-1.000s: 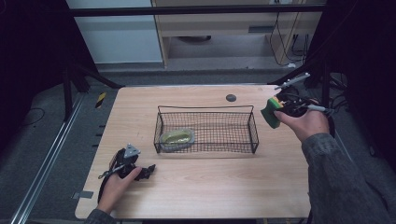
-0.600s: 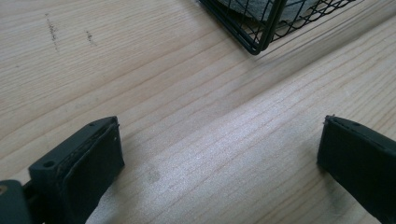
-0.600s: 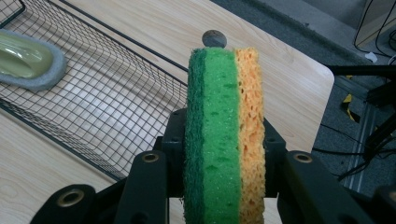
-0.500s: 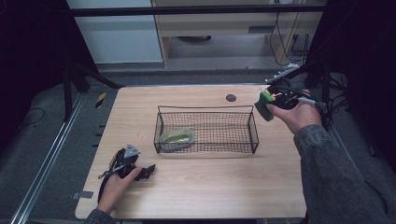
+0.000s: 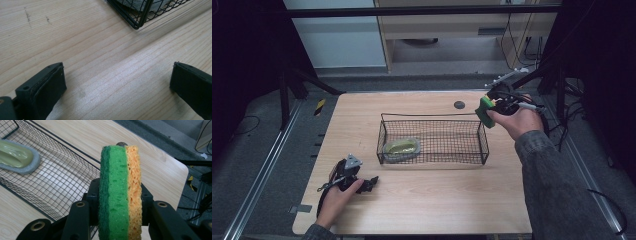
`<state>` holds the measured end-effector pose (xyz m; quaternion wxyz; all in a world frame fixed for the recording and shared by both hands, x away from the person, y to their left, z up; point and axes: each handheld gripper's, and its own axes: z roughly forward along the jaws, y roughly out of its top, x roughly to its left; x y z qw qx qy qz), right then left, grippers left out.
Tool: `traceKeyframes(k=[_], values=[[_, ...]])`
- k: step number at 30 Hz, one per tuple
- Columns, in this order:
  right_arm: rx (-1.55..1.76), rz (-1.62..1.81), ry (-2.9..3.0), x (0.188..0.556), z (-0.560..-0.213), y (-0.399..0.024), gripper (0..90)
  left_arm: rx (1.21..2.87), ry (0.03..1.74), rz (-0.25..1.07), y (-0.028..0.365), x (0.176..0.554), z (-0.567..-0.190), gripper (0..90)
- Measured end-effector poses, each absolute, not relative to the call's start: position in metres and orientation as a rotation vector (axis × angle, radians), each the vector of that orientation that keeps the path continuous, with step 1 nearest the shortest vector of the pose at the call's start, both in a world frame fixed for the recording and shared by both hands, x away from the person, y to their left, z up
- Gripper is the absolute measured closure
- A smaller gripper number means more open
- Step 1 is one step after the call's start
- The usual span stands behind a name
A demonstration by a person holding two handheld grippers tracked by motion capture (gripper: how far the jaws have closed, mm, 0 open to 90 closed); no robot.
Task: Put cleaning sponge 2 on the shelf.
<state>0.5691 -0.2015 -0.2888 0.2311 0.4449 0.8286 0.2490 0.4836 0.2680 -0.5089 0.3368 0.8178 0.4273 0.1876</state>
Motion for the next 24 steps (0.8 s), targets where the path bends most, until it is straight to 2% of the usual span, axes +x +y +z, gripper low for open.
traceKeyframes(k=[24], values=[[1.192, 0.665, 2.324, 0.586, -0.317, -0.182, 64.8, 2.133, 1.111, 0.488, 0.268, 0.484, -0.509, 0.0]])
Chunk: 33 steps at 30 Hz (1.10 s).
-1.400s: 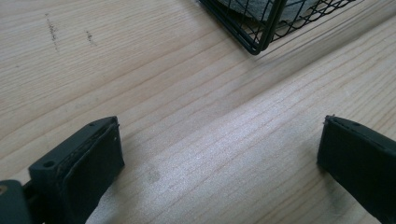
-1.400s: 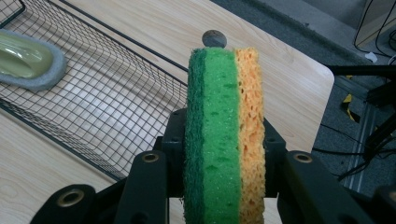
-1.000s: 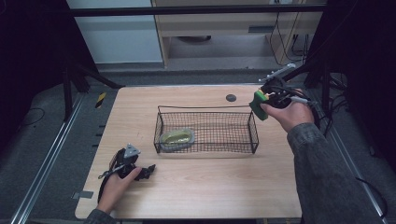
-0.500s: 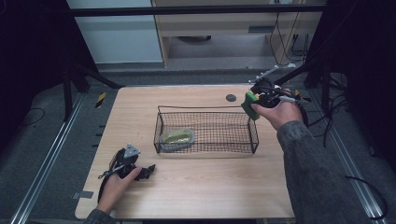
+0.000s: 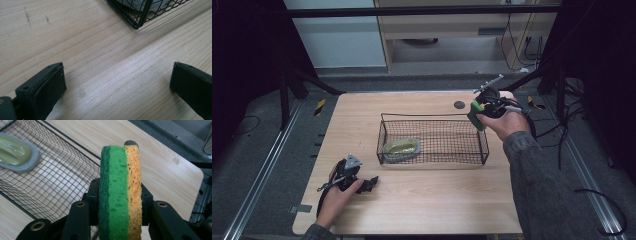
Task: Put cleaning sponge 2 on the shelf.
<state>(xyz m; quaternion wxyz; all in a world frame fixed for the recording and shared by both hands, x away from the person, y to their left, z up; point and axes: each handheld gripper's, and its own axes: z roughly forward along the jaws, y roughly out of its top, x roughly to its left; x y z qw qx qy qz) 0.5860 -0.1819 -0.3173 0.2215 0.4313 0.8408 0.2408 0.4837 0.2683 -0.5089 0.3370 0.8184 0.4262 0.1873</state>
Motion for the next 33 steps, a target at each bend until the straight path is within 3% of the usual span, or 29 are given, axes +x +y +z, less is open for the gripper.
traceKeyframes(k=[33], values=[[1.294, 0.618, 2.407, 0.601, -0.383, -0.187, 64.7, 2.134, 1.105, 0.488, 0.269, 0.484, -0.509, 0.0]])
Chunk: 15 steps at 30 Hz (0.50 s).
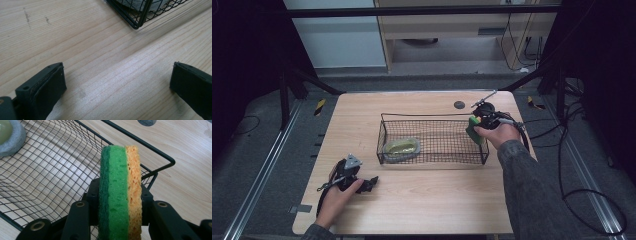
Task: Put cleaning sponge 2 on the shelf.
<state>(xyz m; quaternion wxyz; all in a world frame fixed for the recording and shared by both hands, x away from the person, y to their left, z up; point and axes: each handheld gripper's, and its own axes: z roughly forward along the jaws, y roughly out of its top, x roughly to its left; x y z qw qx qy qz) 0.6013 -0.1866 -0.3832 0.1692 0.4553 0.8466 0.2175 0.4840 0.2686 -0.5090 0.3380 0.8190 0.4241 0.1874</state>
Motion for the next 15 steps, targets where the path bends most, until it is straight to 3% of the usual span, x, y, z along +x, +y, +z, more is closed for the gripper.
traceKeyframes(k=[15], values=[[1.320, 0.585, 2.409, 0.605, -0.403, -0.184, 64.7, 2.134, 1.103, 0.487, 0.269, 0.484, -0.509, 0.0]])
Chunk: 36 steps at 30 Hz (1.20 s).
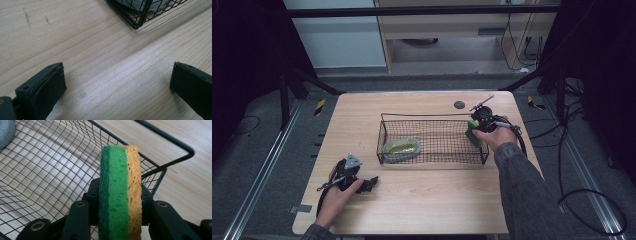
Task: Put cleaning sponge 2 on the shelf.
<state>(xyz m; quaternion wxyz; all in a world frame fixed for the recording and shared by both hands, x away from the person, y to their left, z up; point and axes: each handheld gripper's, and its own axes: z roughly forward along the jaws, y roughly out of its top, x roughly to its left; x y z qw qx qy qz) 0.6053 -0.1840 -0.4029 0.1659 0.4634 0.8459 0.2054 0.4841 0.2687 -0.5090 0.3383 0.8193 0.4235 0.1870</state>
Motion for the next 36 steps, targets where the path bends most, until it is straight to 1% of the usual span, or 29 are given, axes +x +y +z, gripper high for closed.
traceKeyframes(k=[16, 26, 36], values=[[1.320, 0.551, 2.409, 0.609, -0.416, -0.180, 64.5, 2.135, 1.101, 0.487, 0.269, 0.484, -0.509, 0.0], [1.332, 0.544, 2.408, 0.610, -0.418, -0.178, 63.8, 2.136, 1.100, 0.487, 0.269, 0.484, -0.509, 0.0], [1.345, 0.556, 2.396, 0.609, -0.415, -0.178, 55.6, 2.136, 1.100, 0.487, 0.269, 0.484, -0.509, 0.0]])
